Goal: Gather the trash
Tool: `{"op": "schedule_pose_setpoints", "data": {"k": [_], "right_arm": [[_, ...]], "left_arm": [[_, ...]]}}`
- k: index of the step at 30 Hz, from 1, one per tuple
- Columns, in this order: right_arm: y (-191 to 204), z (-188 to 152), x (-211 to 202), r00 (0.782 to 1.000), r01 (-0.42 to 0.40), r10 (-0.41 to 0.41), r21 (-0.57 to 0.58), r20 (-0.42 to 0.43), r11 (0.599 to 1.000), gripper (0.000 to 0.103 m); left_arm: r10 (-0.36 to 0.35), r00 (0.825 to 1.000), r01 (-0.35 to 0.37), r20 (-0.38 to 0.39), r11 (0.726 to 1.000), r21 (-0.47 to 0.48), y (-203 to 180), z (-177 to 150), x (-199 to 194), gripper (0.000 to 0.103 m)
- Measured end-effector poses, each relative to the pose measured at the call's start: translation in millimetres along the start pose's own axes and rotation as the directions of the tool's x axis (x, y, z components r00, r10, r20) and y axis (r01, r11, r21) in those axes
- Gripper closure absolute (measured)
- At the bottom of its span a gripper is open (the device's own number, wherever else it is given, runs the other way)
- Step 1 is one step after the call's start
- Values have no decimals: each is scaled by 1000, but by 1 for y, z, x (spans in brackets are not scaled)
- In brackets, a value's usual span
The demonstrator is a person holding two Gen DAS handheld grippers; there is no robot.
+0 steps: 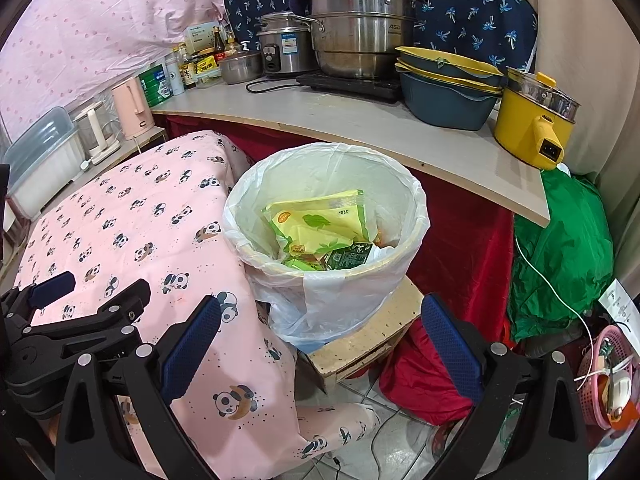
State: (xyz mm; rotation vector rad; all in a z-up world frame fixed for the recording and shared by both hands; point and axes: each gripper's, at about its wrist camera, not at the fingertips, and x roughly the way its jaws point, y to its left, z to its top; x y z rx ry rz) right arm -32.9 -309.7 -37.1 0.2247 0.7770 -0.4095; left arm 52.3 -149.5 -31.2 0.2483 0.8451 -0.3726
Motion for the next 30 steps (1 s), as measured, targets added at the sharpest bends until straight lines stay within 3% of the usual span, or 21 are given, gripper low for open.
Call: {"op": "schedule_pose_setpoints", "data": {"k": [30], "right_arm": [[-4,-2,1,1000,1,-1,2,-2,1000,6]], "left_arm": [[-12,1000,12,1,1000,-1,2,-1,3,9]]}}
